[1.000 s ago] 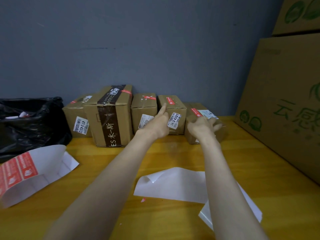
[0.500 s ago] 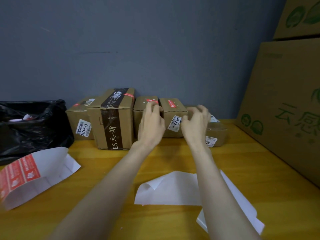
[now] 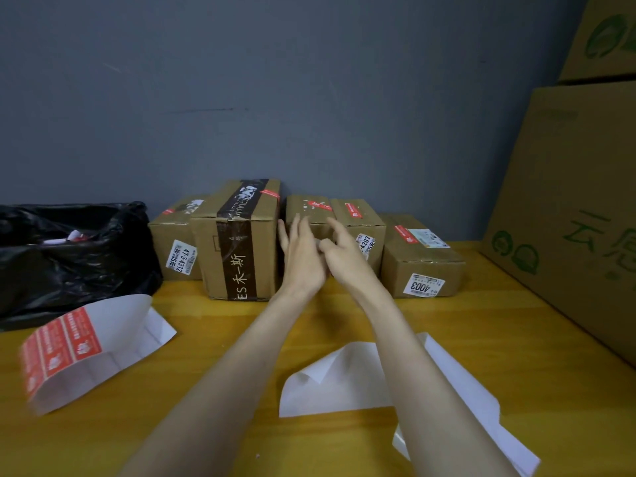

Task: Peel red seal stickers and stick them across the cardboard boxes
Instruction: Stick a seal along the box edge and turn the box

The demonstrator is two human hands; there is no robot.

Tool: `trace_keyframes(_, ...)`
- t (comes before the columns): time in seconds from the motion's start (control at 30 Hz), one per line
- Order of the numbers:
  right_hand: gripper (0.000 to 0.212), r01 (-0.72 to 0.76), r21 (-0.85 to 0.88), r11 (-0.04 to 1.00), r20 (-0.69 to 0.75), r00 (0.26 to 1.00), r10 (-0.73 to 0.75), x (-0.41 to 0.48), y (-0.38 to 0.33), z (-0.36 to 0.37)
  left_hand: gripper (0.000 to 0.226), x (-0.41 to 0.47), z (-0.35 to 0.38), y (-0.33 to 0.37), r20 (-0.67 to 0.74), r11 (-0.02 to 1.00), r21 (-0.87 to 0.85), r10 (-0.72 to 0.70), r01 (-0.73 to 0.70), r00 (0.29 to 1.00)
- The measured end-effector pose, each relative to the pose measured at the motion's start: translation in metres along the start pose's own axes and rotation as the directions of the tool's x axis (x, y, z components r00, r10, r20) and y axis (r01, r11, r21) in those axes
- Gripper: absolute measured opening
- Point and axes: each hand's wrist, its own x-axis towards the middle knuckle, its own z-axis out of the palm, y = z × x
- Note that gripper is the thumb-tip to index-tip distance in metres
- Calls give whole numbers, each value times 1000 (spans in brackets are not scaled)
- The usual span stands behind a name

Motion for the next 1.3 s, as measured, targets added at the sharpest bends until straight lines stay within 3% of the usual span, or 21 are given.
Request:
trace_keyframes(0.17,57,-27,40,999,-54,998,29,2,3,-1,49,0,-6,7,-37,992,-118,-45,40,998)
trace_keyframes(0.33,53,-50,131,990,-8,999,52,1,3,-3,51,2,-11,10,-78,981,-184,-79,63,994)
trace_keyframes(0.77,54,-109,269,957,-80,988,135,8,10,-5,50,2,-8,23,-33,914,-336,-251,225,967)
trace_keyframes(0.97,54,-134,290,948,-100,980,169,4,9,-6,60,2,-1,20,5,915,-278,-302,292,953)
trace_keyframes(1.13,53,-175,258,950,-32,981,189,-3,7,-5,71,8,-1,13,73,909,-207,-354,362,932)
trace_keyframes(1.3,54,-200,250,947,-8,978,209,-4,5,-6,68,10,-1,13,38,887,-299,-358,352,933)
